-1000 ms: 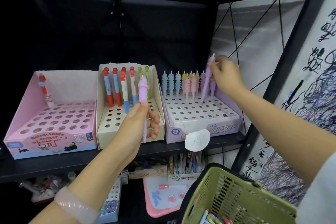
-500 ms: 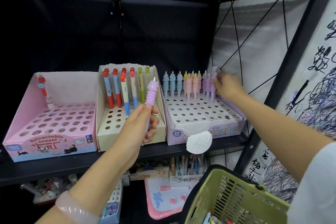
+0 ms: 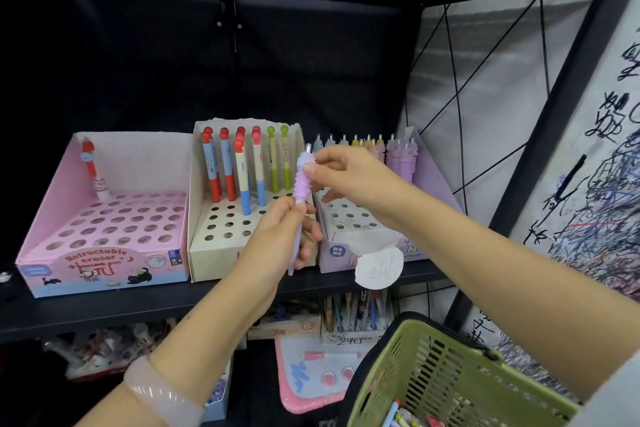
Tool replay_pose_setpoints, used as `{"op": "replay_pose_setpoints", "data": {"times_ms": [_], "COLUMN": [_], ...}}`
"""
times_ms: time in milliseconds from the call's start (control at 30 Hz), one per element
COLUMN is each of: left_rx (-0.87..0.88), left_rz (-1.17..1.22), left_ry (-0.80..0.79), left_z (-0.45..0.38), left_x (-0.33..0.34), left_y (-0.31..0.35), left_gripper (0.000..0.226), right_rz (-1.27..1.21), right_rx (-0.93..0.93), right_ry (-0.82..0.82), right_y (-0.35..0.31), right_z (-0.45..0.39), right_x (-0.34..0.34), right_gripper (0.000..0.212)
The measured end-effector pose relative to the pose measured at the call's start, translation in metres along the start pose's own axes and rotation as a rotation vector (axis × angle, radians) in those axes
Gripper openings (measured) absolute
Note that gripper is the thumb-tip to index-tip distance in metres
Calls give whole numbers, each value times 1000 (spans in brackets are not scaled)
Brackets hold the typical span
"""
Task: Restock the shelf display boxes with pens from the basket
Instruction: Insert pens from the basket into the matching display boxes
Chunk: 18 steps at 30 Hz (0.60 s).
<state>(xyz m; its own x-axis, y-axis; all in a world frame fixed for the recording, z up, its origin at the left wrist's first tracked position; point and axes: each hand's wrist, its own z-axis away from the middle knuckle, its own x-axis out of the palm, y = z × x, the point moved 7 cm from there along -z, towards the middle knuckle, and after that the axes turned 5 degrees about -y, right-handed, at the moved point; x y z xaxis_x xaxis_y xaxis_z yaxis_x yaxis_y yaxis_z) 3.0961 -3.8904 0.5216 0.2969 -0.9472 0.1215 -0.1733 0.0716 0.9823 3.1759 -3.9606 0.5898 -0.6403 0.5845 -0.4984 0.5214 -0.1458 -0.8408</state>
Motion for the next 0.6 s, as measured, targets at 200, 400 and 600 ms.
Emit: {"op": "replay_pose_setpoints", "data": {"times_ms": [200,400,600], "left_rx": [125,190,192], "left_rz": [-230,-414,-430], "left_ry": [15,5,6], "left_z": [6,5,4], "left_x": [-9,-12,-13], "left_y": [17,30,24], "left_gripper": [24,30,30], "right_rz": [-94,583,725], "right_rx": [7,84,163], "right_ry": [432,742,746], "right_y": [2,29,54], "right_z": [-2,19,22], "right_x": [-63,-149,-162], "right_gripper": [13,28,29]}}
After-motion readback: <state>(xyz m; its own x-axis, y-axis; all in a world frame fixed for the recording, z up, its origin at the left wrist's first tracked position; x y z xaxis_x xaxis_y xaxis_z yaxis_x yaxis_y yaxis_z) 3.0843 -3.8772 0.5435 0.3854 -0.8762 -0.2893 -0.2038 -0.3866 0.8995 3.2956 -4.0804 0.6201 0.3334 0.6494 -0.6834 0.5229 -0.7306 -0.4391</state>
